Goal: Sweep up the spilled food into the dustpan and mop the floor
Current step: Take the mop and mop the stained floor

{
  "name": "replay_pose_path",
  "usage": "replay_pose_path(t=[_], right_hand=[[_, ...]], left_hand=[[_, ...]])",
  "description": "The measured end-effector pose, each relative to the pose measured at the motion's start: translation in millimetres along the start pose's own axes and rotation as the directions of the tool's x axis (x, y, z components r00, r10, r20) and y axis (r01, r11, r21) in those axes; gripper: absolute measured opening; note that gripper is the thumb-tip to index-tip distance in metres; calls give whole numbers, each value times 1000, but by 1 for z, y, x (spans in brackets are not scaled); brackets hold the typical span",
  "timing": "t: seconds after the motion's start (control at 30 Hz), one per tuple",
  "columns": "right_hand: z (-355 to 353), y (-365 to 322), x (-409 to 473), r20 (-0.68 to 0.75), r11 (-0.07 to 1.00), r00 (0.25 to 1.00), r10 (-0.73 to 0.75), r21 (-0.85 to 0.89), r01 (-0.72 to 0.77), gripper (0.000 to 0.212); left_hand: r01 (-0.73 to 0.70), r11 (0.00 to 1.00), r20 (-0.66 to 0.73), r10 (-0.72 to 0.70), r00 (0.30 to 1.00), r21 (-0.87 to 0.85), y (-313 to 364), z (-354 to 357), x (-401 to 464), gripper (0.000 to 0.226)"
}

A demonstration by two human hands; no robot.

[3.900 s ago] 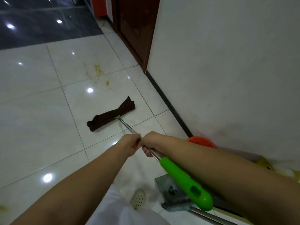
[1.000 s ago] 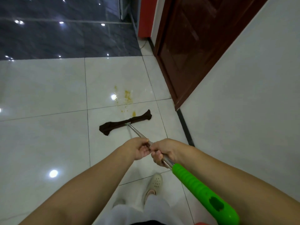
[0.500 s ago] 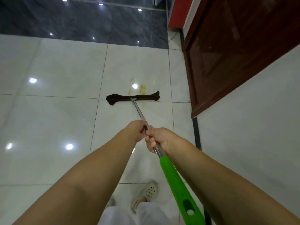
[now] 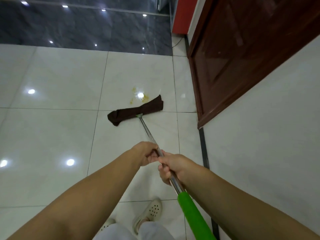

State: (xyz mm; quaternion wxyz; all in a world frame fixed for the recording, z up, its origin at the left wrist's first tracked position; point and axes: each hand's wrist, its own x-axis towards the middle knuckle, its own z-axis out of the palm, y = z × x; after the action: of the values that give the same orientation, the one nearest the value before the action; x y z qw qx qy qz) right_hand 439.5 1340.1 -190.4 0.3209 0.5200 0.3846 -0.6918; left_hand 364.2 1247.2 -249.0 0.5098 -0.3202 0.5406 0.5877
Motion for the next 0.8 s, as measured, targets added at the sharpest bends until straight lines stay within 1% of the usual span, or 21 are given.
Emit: replay_pose_path(t=[0.1, 0.23, 0.3, 0.37, 0.47, 0.57, 0.67, 0.8], right_hand=[[-18, 16, -20, -19, 999, 1000, -1, 34, 1, 49], [-36, 28, -48, -29, 996, 999, 15, 88, -13, 46], [-45, 31, -62, 0, 992, 999, 33, 125, -33, 49], [-52, 32, -79, 60, 983, 996, 58, 174, -68, 50], [-62, 32, -103, 132, 967, 988, 86, 227, -114, 38], [-70, 36, -112, 143, 970, 985, 100, 207, -128, 34], [-74, 37, -110, 102, 987, 991, 92, 125, -104, 30], [-71, 38, -98, 25, 998, 998, 64, 7, -65, 38]], left_hand=[[54, 999, 74, -54, 996, -4, -18, 12, -14, 24], [101, 995, 139, -102, 985, 11, -35, 28, -28, 24], [127, 992, 175, -126, 977, 8, -41, 35, -34, 25], [155, 988, 213, -155, 965, 13, -46, 42, -38, 25], [194, 978, 280, -206, 937, 71, -51, 52, -46, 26], [218, 970, 318, -242, 917, 111, -56, 57, -49, 28], [227, 966, 314, -255, 914, 124, -57, 60, -48, 28], [230, 967, 287, -253, 924, 110, -54, 55, -45, 28]])
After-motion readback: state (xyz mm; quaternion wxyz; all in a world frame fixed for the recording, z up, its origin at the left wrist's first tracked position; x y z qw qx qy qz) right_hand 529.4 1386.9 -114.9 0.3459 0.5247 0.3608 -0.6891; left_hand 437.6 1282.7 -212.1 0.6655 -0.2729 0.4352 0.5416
